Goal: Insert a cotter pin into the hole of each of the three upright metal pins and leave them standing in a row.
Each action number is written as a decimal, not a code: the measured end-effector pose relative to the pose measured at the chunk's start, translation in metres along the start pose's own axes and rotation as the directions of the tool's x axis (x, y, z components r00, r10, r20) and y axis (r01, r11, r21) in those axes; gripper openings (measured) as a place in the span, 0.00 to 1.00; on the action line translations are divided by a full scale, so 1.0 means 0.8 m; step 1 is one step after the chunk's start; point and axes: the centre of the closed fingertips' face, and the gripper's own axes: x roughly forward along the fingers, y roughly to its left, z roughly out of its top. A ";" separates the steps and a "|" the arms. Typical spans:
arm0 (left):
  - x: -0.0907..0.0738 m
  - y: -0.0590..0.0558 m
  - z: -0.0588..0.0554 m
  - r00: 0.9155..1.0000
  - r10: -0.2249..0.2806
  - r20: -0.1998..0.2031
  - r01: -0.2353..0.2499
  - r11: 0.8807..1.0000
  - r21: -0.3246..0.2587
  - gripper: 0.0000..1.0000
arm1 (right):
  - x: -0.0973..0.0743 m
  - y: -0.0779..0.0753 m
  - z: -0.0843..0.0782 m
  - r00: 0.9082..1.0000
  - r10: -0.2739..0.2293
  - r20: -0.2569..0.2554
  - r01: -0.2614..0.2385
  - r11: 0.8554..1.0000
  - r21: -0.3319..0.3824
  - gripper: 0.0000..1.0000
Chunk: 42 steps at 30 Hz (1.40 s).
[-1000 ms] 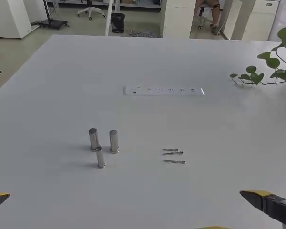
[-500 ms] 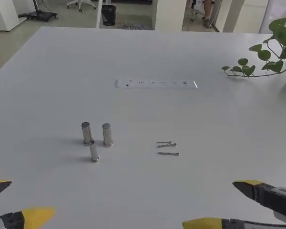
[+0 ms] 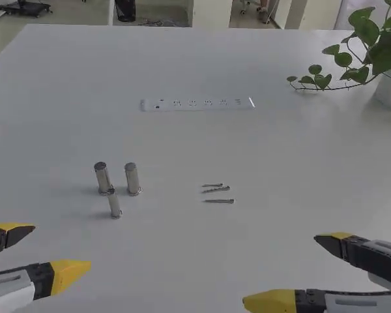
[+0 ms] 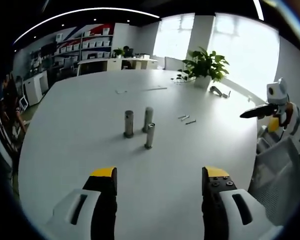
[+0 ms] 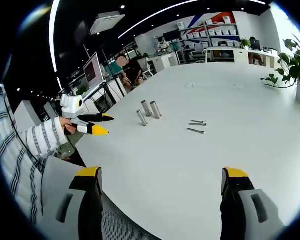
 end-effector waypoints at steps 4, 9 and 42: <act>0.012 -0.001 0.009 1.000 -0.014 0.022 0.014 1.000 0.004 0.64 | 0.003 0.001 0.001 1.000 0.001 0.001 -0.001 1.000 0.008 0.98; 0.028 -0.012 0.027 0.996 -0.049 0.069 0.048 0.999 0.013 0.54 | 0.004 0.001 0.001 1.000 -0.001 -0.007 0.001 1.000 0.007 0.98; 0.109 0.022 0.033 0.995 -0.101 -0.013 0.101 0.989 0.106 0.27 | -0.001 -0.019 -0.008 0.994 -0.099 -0.041 0.102 0.991 0.092 0.98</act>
